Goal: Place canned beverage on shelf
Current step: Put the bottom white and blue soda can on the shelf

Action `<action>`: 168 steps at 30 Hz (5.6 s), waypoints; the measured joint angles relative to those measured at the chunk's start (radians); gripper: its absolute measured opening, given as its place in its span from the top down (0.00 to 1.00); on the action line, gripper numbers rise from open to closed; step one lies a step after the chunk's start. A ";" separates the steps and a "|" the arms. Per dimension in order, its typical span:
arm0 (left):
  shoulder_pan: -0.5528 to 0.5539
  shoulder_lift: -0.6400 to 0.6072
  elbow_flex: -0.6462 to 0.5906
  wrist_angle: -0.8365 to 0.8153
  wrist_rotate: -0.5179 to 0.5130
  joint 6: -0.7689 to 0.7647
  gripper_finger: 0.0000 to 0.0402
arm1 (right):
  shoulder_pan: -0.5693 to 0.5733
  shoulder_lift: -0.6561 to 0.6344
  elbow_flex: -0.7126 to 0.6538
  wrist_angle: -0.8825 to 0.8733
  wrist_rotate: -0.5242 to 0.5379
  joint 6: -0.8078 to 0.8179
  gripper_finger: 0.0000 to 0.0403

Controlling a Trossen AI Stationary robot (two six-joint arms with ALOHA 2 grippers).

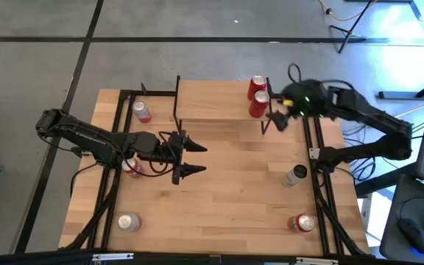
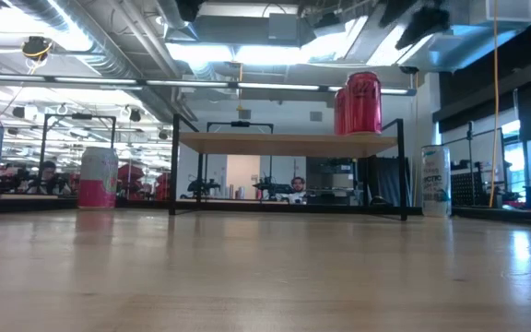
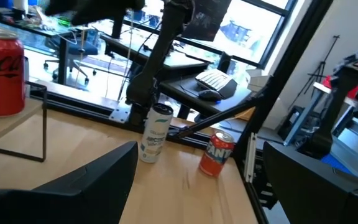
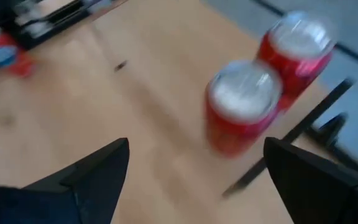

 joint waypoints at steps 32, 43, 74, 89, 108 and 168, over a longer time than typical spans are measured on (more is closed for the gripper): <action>0.006 0.000 0.000 0.000 -0.010 -0.015 0.16 | 0.600 -0.038 -0.365 -0.392 -0.180 0.996 0.11; 0.011 0.000 0.000 0.000 -0.012 -0.015 0.16 | 0.600 -0.021 -0.432 -0.335 -0.242 0.984 0.11; 0.009 -0.018 -0.001 -0.147 0.259 -0.205 0.16 | 0.600 0.063 -0.294 -0.037 -0.147 0.299 0.43; 0.088 -0.079 0.000 -0.293 0.125 -0.139 0.16 | 0.542 0.451 -0.025 -0.010 -0.180 -0.201 0.43; 0.048 -0.077 0.000 -0.293 0.033 -0.180 0.16 | 0.429 0.593 0.023 -0.027 -0.200 -0.295 0.40; 0.004 0.701 0.289 -0.154 -0.223 -0.417 0.16 | 0.429 0.170 -0.707 0.804 0.013 -0.333 0.21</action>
